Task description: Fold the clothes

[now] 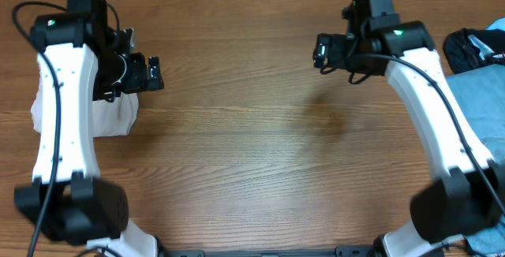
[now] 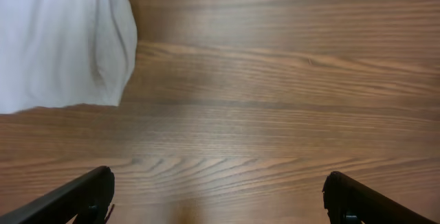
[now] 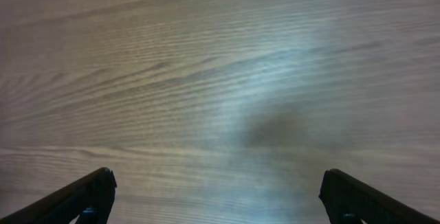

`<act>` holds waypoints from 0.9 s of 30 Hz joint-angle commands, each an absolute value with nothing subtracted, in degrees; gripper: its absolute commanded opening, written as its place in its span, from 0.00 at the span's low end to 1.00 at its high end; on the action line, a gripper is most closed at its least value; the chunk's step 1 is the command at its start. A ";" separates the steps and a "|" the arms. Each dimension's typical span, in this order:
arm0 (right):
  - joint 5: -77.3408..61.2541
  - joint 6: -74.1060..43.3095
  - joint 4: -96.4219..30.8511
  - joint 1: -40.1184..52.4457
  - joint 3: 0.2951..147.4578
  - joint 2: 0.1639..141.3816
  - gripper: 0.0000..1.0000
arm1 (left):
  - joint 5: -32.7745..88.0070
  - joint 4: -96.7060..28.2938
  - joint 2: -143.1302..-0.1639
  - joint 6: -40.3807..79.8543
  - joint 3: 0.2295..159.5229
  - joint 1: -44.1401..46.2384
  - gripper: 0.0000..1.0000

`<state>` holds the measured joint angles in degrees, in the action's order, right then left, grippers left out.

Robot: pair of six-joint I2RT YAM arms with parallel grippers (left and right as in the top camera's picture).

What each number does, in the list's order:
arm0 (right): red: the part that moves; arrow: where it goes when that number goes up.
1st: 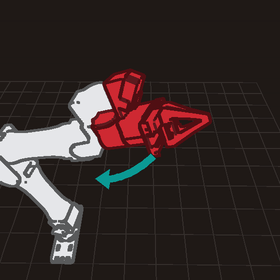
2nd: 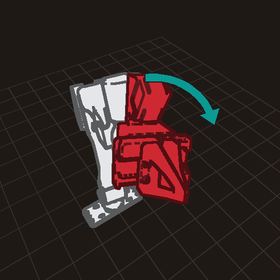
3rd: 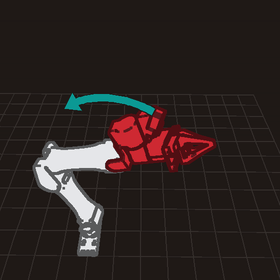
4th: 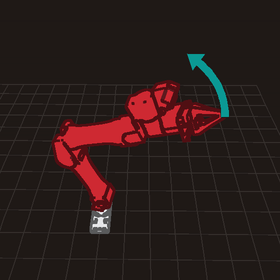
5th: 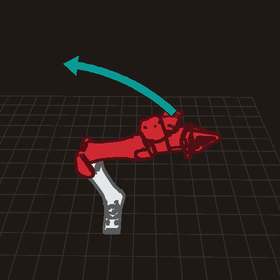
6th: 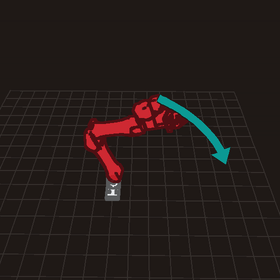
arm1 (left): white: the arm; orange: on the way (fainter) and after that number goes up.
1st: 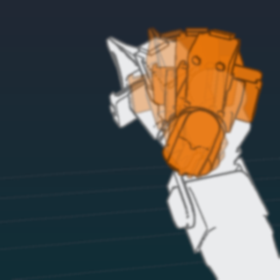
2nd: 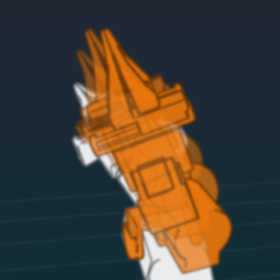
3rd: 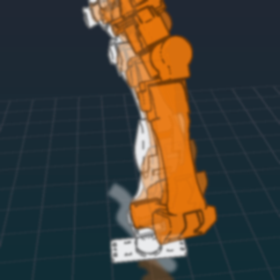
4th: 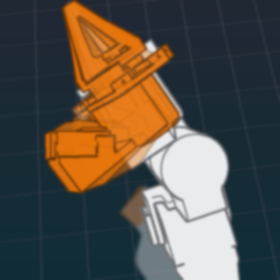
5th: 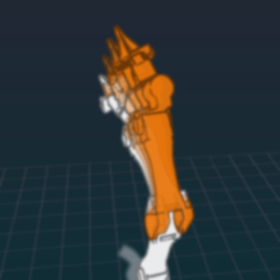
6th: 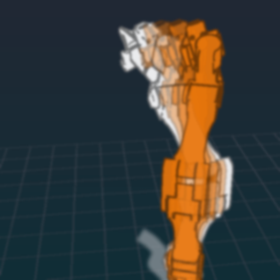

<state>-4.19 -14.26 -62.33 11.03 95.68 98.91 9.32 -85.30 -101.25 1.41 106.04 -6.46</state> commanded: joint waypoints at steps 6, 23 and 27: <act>1.08 -17.58 -62.61 11.81 94.08 78.83 1.00 | 0.82 -77.62 -74.15 2.15 100.68 3.42 1.00; 7.51 -15.22 -55.31 15.90 62.28 44.97 1.00 | -5.52 -69.08 -35.88 1.93 75.81 6.57 1.00; 7.49 -15.22 -60.20 15.92 61.87 45.54 1.00 | -5.52 -70.72 -35.99 1.93 75.53 6.57 1.00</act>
<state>6.28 -15.35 -59.37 15.53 62.28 45.34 -3.77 -70.08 -35.90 1.41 76.16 6.35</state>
